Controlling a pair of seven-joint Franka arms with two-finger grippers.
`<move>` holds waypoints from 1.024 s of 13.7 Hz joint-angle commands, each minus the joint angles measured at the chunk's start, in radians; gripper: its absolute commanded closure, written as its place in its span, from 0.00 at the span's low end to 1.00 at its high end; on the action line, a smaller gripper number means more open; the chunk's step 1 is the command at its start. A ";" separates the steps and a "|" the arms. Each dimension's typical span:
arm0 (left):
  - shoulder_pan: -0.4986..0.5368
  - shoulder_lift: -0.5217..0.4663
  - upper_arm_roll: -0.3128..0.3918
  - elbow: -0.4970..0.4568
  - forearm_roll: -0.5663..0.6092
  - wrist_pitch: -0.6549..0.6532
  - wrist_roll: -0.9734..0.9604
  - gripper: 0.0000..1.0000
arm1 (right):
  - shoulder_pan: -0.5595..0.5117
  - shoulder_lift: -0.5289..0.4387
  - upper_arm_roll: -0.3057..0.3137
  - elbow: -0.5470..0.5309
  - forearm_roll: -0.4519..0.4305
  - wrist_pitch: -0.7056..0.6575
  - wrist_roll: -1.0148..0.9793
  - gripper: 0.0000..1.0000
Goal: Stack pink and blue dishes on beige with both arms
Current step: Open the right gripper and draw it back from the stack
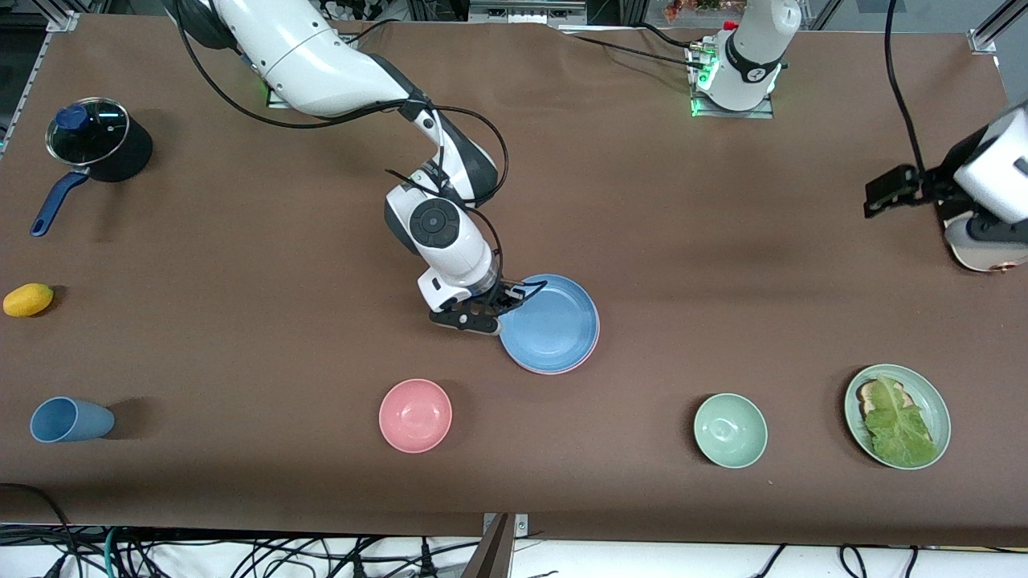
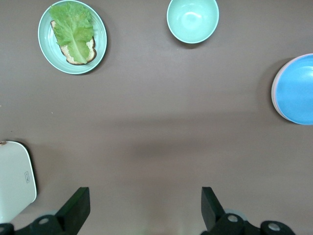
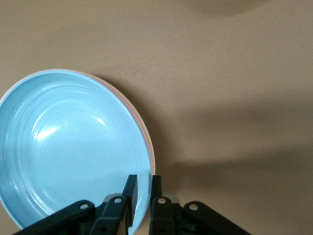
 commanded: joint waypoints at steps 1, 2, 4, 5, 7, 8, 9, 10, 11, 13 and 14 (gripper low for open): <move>0.003 -0.092 0.011 -0.125 -0.043 0.017 0.016 0.00 | -0.002 -0.009 -0.014 0.010 -0.020 -0.002 0.002 0.60; 0.013 -0.106 0.011 -0.153 -0.075 0.017 0.019 0.00 | -0.005 -0.014 -0.017 0.012 -0.020 -0.011 0.001 0.51; 0.092 -0.130 0.011 -0.199 -0.168 0.015 0.027 0.00 | -0.003 -0.029 -0.035 0.033 -0.050 -0.071 0.001 0.13; 0.106 -0.130 0.011 -0.198 -0.187 0.014 0.041 0.00 | -0.005 -0.031 -0.044 0.050 -0.082 -0.104 -0.004 0.00; 0.094 -0.121 0.010 -0.185 -0.178 0.008 0.102 0.00 | -0.020 -0.063 -0.057 0.053 -0.123 -0.161 -0.038 0.00; 0.094 -0.121 0.007 -0.184 -0.167 0.008 0.108 0.00 | -0.037 -0.083 -0.066 0.047 -0.120 -0.168 -0.065 0.00; 0.092 -0.121 -0.004 -0.184 -0.155 0.008 0.108 0.00 | -0.067 -0.104 -0.069 0.043 -0.115 -0.184 -0.100 0.00; 0.088 -0.121 -0.013 -0.182 -0.135 0.008 0.108 0.00 | -0.107 -0.123 -0.069 0.043 -0.109 -0.215 -0.151 0.00; 0.074 -0.123 -0.019 -0.181 -0.120 0.003 0.108 0.00 | -0.141 -0.142 -0.066 0.043 -0.092 -0.258 -0.209 0.00; 0.051 -0.121 -0.019 -0.179 -0.080 0.003 0.108 0.00 | -0.179 -0.213 -0.078 0.038 -0.037 -0.360 -0.310 0.00; 0.037 -0.121 -0.016 -0.179 -0.058 0.003 0.108 0.00 | -0.214 -0.250 -0.086 0.027 -0.032 -0.403 -0.376 0.00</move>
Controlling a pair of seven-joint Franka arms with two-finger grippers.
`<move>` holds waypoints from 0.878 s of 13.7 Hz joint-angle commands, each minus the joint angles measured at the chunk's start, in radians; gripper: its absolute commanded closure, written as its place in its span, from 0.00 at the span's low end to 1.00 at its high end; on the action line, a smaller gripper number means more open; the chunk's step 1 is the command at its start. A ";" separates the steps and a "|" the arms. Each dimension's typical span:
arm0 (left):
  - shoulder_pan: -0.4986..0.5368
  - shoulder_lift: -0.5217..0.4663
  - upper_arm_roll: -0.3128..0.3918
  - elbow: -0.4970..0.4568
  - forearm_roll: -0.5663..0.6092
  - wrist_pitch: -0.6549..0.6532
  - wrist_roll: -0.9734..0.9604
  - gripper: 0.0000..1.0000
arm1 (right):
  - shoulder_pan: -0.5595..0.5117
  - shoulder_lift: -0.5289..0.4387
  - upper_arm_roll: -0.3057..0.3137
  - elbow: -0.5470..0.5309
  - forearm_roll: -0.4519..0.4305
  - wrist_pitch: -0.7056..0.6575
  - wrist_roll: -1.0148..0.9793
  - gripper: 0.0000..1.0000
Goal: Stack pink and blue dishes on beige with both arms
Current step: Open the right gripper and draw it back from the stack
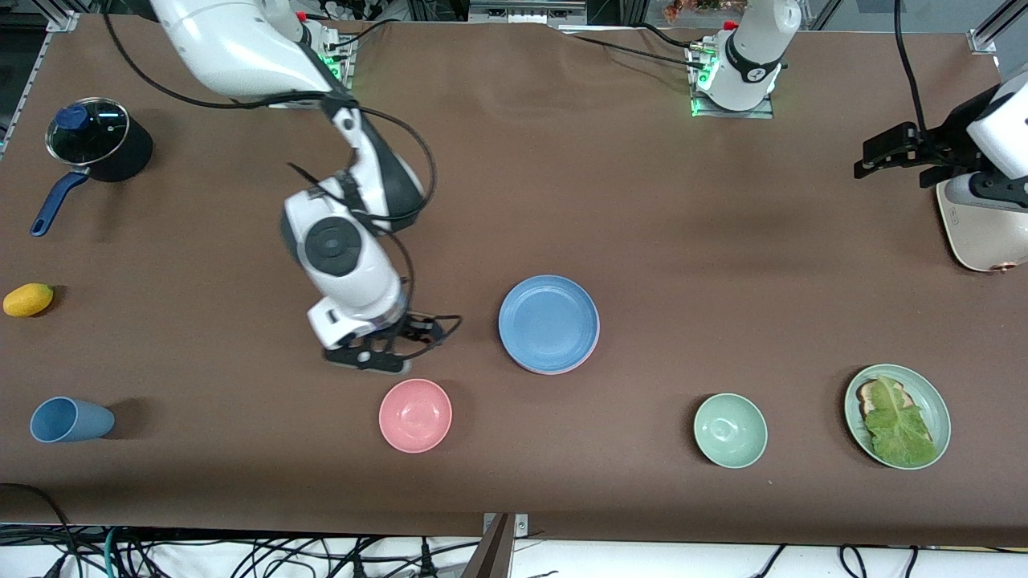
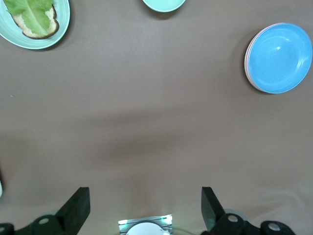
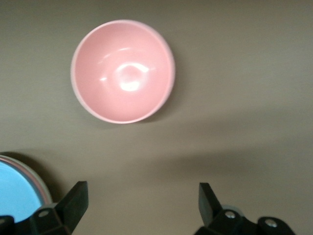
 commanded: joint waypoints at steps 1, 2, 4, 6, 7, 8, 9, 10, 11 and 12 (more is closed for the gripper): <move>-0.034 -0.022 0.004 -0.016 0.070 0.003 0.023 0.00 | -0.079 -0.127 -0.002 -0.045 0.062 -0.120 -0.175 0.00; -0.039 -0.022 0.002 -0.011 0.076 0.003 0.023 0.00 | -0.114 -0.167 -0.005 -0.056 0.105 -0.172 -0.238 0.00; -0.039 -0.022 0.004 -0.003 0.076 0.005 0.024 0.00 | -0.165 -0.243 -0.040 -0.065 0.140 -0.279 -0.355 0.00; -0.040 -0.022 -0.002 -0.002 0.076 0.005 0.024 0.00 | -0.174 -0.311 -0.101 -0.067 0.160 -0.382 -0.429 0.00; -0.040 -0.022 -0.002 -0.002 0.078 0.005 0.024 0.00 | -0.174 -0.343 -0.117 -0.067 0.164 -0.423 -0.431 0.00; -0.040 -0.022 -0.002 -0.002 0.078 0.005 0.024 0.00 | -0.174 -0.374 -0.129 -0.070 0.162 -0.454 -0.437 0.00; -0.040 -0.024 -0.005 0.000 0.076 0.005 0.024 0.00 | -0.174 -0.415 -0.137 -0.089 0.159 -0.479 -0.455 0.00; -0.039 -0.024 -0.019 0.000 0.078 0.005 0.023 0.00 | -0.183 -0.463 -0.142 -0.123 0.156 -0.494 -0.475 0.00; -0.039 -0.024 -0.034 0.000 0.084 0.002 0.021 0.00 | -0.197 -0.524 -0.142 -0.173 0.154 -0.502 -0.478 0.00; -0.039 -0.024 -0.038 0.000 0.091 0.002 0.021 0.00 | -0.203 -0.584 -0.143 -0.222 0.153 -0.505 -0.490 0.00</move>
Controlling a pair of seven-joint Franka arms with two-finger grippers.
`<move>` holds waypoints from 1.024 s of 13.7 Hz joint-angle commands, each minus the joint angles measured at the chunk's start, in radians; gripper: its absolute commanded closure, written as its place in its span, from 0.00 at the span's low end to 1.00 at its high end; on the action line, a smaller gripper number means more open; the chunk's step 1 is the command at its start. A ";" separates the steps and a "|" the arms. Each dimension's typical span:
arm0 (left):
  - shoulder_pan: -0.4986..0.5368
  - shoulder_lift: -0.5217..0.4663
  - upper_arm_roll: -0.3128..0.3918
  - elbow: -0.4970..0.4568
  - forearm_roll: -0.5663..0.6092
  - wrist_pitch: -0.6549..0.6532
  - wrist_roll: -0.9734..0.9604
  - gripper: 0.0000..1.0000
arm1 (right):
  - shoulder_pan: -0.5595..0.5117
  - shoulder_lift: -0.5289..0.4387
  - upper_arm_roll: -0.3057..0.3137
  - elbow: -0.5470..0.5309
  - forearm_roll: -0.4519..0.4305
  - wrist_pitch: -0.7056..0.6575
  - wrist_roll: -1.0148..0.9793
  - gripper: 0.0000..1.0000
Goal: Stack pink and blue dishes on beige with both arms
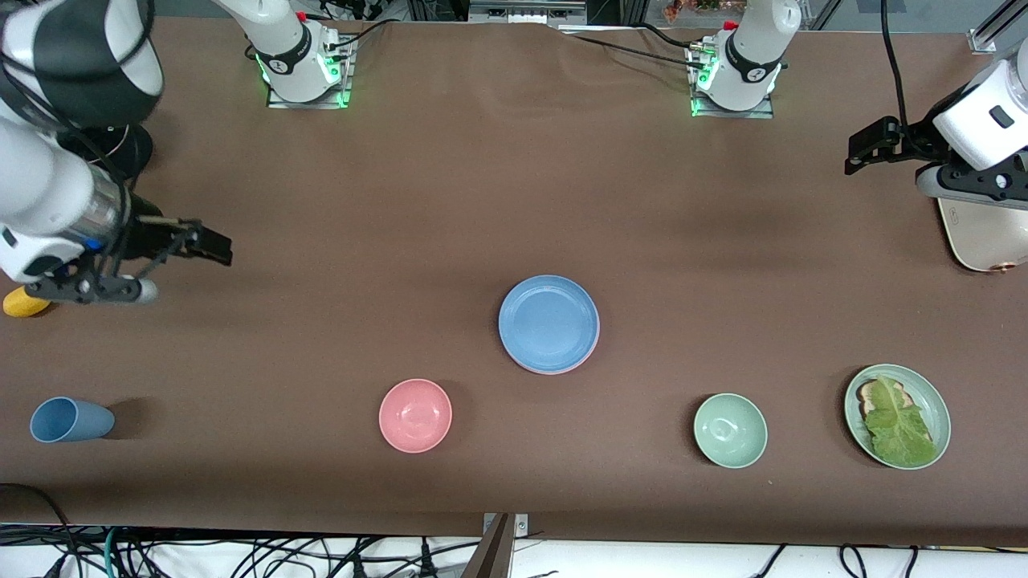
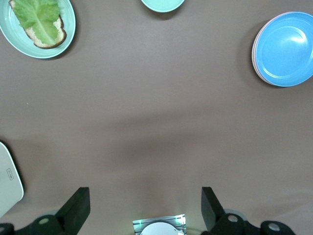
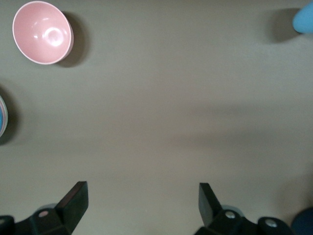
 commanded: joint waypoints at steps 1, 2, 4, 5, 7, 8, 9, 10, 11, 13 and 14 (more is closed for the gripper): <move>-0.003 -0.014 -0.015 -0.003 0.036 -0.001 0.020 0.00 | -0.018 -0.186 -0.008 -0.171 0.008 -0.006 -0.049 0.00; -0.002 -0.014 -0.015 -0.003 0.036 -0.007 0.021 0.00 | -0.018 -0.194 -0.016 -0.165 0.006 -0.036 -0.050 0.00; -0.002 -0.014 -0.015 -0.003 0.035 -0.007 0.021 0.00 | -0.018 -0.194 -0.018 -0.136 0.003 -0.070 -0.064 0.00; 0.001 -0.013 -0.015 -0.003 0.029 -0.007 0.021 0.00 | -0.018 -0.194 -0.019 -0.133 0.003 -0.075 -0.067 0.00; 0.006 -0.013 -0.013 -0.003 0.019 -0.007 0.008 0.00 | -0.016 -0.194 -0.024 -0.133 0.003 -0.073 -0.073 0.00; 0.006 -0.013 -0.013 -0.003 0.019 -0.007 0.002 0.00 | -0.016 -0.194 -0.022 -0.133 0.003 -0.073 -0.084 0.00; 0.006 -0.013 -0.010 -0.003 0.019 -0.007 -0.014 0.00 | -0.016 -0.194 -0.021 -0.133 0.003 -0.073 -0.087 0.00; 0.006 -0.013 -0.007 -0.003 0.019 -0.006 -0.021 0.00 | -0.016 -0.194 -0.022 -0.133 0.003 -0.073 -0.089 0.00; 0.007 -0.014 -0.007 -0.003 0.019 -0.006 -0.021 0.00 | -0.016 -0.194 -0.022 -0.132 0.003 -0.073 -0.090 0.00; 0.012 -0.014 -0.012 0.005 0.019 -0.004 -0.021 0.00 | -0.016 -0.191 -0.022 -0.122 0.003 -0.073 -0.110 0.00; 0.012 -0.014 -0.012 0.005 0.019 -0.001 -0.021 0.00 | -0.016 -0.186 -0.022 -0.113 0.006 -0.075 -0.102 0.00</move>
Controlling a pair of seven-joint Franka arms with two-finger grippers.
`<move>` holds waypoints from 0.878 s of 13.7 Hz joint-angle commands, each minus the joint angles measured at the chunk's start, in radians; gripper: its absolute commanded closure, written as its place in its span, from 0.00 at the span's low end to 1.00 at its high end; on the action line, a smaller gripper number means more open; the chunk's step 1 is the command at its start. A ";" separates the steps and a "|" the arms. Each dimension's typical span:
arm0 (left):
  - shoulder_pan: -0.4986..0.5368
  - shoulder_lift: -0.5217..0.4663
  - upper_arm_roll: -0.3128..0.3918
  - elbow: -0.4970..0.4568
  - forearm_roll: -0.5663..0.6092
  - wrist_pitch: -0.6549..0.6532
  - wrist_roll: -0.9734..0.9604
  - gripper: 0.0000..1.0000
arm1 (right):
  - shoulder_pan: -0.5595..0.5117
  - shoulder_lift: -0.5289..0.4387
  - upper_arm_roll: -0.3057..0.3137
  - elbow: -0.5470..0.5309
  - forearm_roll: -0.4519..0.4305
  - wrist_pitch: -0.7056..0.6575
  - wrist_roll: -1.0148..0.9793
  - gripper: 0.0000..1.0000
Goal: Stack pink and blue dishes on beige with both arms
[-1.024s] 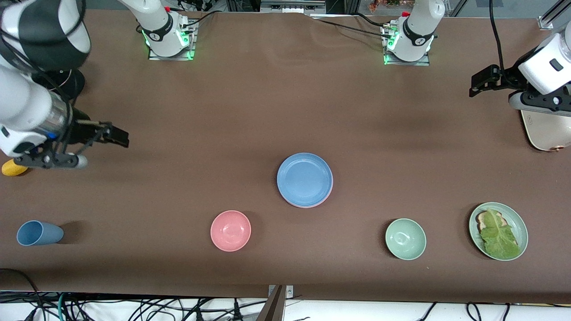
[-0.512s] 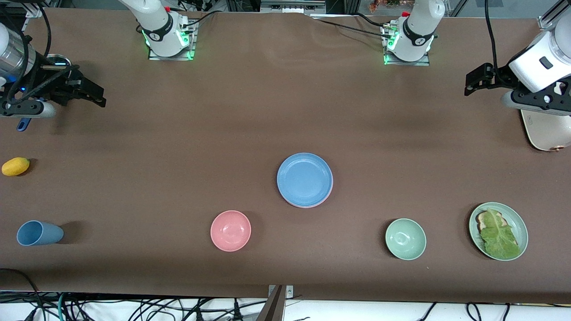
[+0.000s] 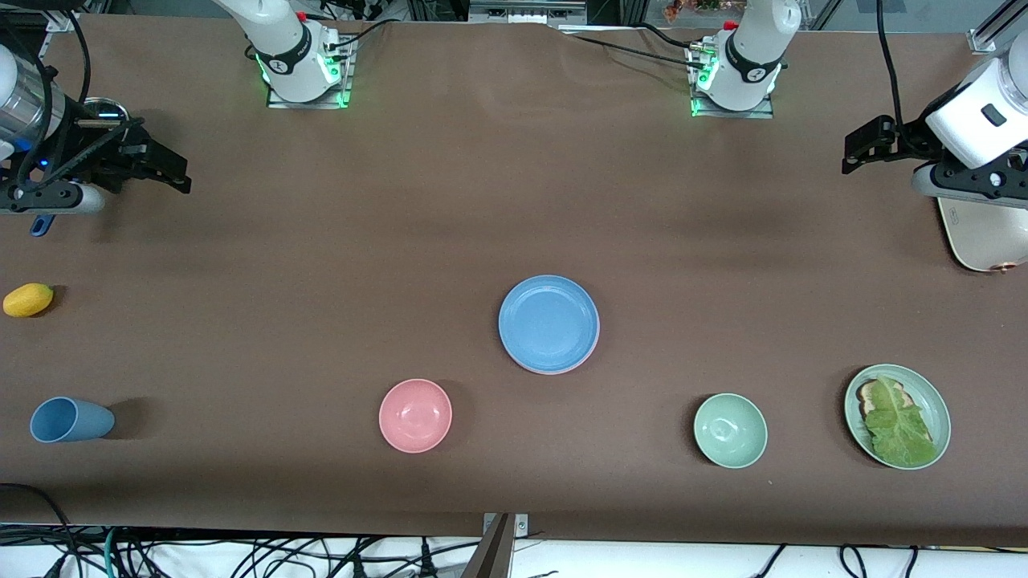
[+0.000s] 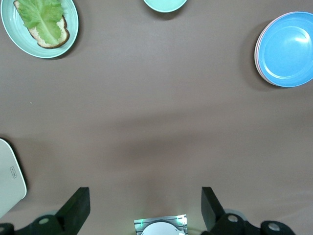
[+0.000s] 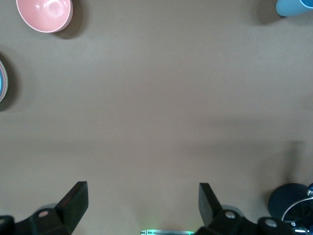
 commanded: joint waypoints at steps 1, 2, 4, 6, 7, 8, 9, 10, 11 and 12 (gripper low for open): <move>0.004 -0.011 0.000 0.011 0.008 0.007 -0.006 0.00 | -0.006 -0.002 -0.001 0.014 0.009 -0.004 -0.024 0.00; 0.001 -0.008 0.000 0.017 0.010 0.010 -0.006 0.00 | -0.008 0.000 -0.002 0.019 0.008 -0.004 -0.030 0.00; 0.001 0.001 0.000 0.020 0.008 0.010 -0.006 0.00 | -0.008 0.003 -0.001 0.017 0.003 -0.005 -0.026 0.00; 0.004 0.006 0.000 0.035 0.008 0.010 -0.005 0.00 | -0.008 0.000 -0.004 0.033 -0.006 -0.005 -0.033 0.00; 0.003 0.007 0.000 0.037 0.008 0.010 -0.005 0.00 | -0.008 0.000 -0.012 0.042 -0.015 -0.007 -0.047 0.00; 0.000 0.007 0.000 0.038 0.008 0.010 -0.005 0.00 | -0.008 0.000 -0.027 0.043 -0.017 -0.011 -0.067 0.00; -0.002 0.007 0.000 0.038 0.008 0.010 -0.005 0.00 | -0.008 -0.002 -0.030 0.045 -0.017 -0.011 -0.076 0.00; -0.002 0.011 0.000 0.038 0.007 0.010 -0.005 0.00 | -0.008 -0.003 -0.036 0.045 -0.017 -0.011 -0.076 0.00; 0.000 0.017 0.000 0.038 0.007 0.010 -0.003 0.00 | -0.008 -0.004 -0.041 0.045 -0.017 -0.011 -0.076 0.00; 0.000 0.017 0.000 0.040 0.007 0.010 -0.003 0.00 | -0.008 -0.005 -0.042 0.045 -0.017 -0.011 -0.076 0.00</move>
